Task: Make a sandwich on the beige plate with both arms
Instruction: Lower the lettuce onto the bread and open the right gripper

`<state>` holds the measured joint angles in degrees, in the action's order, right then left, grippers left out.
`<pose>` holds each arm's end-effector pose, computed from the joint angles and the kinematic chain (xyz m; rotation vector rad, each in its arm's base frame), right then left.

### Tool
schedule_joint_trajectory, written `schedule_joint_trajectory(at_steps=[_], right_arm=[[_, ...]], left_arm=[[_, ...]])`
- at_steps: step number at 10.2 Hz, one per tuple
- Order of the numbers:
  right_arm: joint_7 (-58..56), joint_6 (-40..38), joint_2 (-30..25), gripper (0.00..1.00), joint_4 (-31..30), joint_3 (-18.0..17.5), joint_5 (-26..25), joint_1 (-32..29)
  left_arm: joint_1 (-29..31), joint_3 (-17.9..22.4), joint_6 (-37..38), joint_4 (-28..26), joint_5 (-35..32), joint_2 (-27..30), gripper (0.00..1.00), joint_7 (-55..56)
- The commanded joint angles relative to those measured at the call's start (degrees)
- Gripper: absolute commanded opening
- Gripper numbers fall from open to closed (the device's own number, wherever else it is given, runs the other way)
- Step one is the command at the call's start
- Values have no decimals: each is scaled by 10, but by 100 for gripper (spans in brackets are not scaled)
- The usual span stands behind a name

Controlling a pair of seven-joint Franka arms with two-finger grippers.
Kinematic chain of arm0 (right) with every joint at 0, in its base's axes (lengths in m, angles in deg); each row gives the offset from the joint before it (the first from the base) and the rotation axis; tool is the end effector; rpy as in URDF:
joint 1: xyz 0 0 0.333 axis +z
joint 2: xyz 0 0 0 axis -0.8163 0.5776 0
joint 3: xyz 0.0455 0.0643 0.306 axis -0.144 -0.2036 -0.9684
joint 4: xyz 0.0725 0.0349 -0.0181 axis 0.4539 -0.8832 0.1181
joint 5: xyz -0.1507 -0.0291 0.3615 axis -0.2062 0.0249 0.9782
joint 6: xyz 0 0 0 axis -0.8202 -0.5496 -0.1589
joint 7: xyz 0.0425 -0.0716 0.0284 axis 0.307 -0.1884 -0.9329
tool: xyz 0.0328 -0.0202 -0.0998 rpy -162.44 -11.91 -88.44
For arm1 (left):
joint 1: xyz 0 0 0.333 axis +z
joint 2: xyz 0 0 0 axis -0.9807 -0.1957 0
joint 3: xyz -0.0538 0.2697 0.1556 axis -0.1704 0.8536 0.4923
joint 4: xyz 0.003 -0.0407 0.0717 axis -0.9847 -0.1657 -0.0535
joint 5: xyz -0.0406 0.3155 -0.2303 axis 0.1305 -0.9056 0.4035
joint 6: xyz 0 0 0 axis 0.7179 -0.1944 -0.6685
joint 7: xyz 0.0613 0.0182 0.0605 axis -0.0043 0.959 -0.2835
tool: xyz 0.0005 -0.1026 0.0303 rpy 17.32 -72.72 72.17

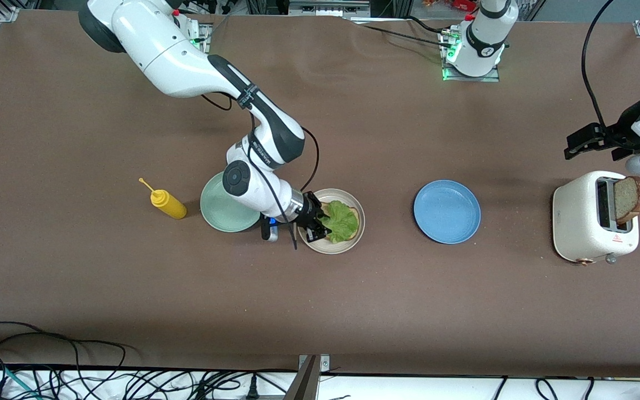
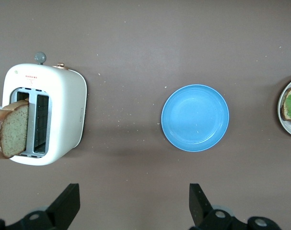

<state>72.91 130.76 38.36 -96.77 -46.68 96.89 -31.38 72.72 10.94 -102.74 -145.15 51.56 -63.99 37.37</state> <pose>0.6222 0.4607 0.2363 -2.1107 1.7070 0.3852 0.5736 0.0100 0.5793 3.1250 -0.0008 -0.0795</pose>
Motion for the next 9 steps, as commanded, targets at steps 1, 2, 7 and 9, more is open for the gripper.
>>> schedule_joint_trajectory(at_steps=[1,2,7,9], right_arm=[[-1,-83,-37,100,-8,9,-61,-6],[-2,-121,-48,100,-8,14,-96,-6],[-89,-269,-108,100,-5,18,-170,-43],[-199,-336,-142,100,-5,32,-175,-63]], left_arm=[[2,-4,-3,4,-21,-3,100,-2],[2,-4,-3,4,-21,-3,100,-2],[2,-4,-3,5,-20,-3,100,-2],[2,-4,-3,5,-21,-3,100,-2]])
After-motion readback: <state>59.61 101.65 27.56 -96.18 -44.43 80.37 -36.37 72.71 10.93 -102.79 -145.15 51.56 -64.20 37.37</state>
